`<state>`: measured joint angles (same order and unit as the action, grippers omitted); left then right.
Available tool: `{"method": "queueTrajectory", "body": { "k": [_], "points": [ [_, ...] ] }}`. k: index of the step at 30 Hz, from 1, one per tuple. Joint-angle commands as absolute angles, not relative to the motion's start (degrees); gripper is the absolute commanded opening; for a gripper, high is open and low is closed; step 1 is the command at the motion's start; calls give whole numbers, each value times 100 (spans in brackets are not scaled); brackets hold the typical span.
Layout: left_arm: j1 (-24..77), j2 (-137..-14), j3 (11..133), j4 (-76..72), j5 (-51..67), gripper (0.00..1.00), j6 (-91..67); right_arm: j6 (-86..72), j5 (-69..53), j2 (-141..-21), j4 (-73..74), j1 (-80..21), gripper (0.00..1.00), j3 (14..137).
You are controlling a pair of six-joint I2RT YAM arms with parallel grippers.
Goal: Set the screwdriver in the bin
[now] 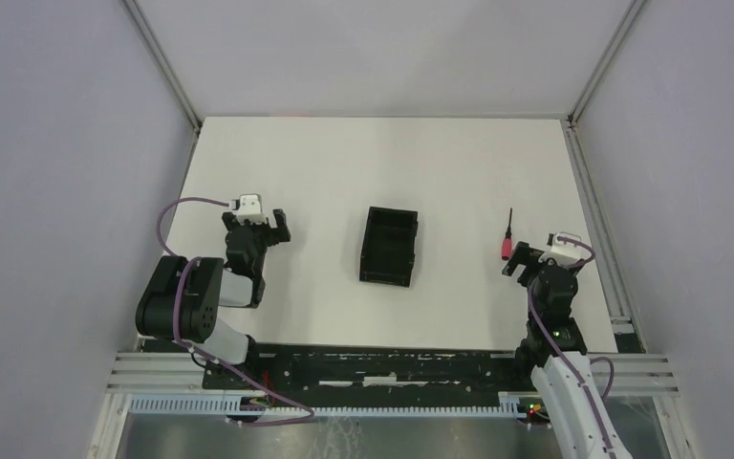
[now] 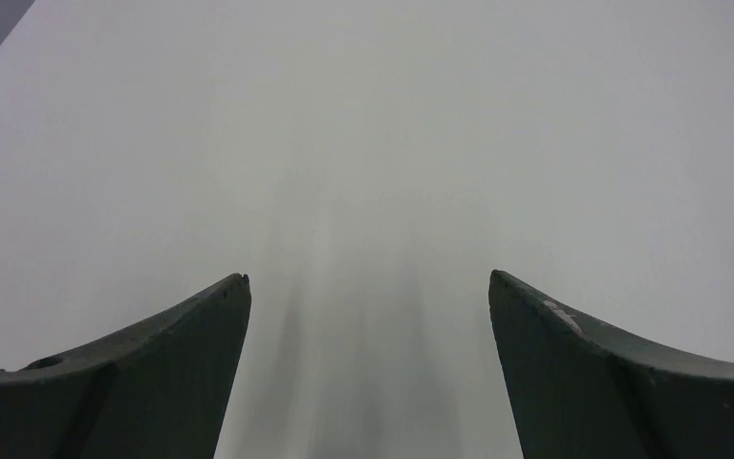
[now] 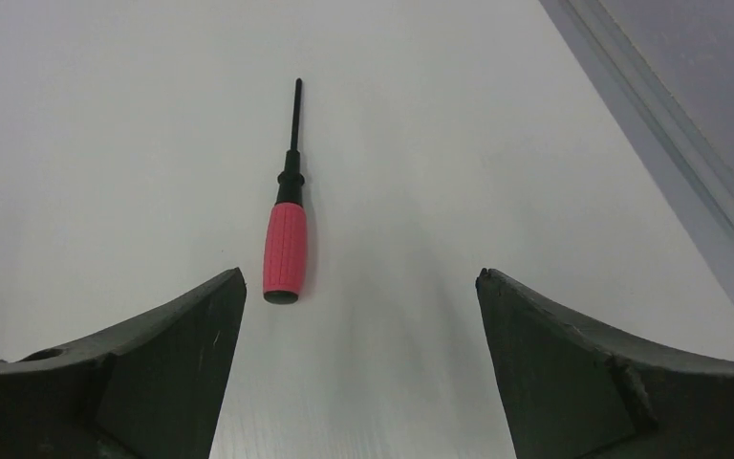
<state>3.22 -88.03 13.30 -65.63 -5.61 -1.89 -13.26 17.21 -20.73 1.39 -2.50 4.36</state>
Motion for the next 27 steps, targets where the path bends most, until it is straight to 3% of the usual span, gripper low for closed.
{"method": "queueTrajectory", "body": {
  "k": [1, 4, 7, 13, 18, 23, 27],
  "points": [
    [297, -8779, 1448, -6627, -511, 100, -35, -1326, 2096, -2208, 162, -233, 96, 1114],
    [298, -8776, 1442, -6627, -506, 100, -36, -1359, 2405, -2869, 476, -237, 96, 2003],
    [298, -8772, 1443, -6627, -505, 100, -35, -1241, 2280, -4248, 1312, -233, 98, 3479],
    [298, -8772, 1441, -6627, -502, 100, -35, -711, 713, -7471, 3141, -58, 98, 6176],
    [297, -8772, 1444, -6627, -509, 100, -37, -643, 40, -8759, 3102, 134, 96, 6328],
    [292, -8771, 1444, -6627, -500, 100, -35, -609, 65, -9263, 2807, 132, 89, 5865],
    [292, -8771, 1441, -6627, -501, 100, -35, -532, 77, -9663, 2642, 133, 75, 5608]
  ]
}}
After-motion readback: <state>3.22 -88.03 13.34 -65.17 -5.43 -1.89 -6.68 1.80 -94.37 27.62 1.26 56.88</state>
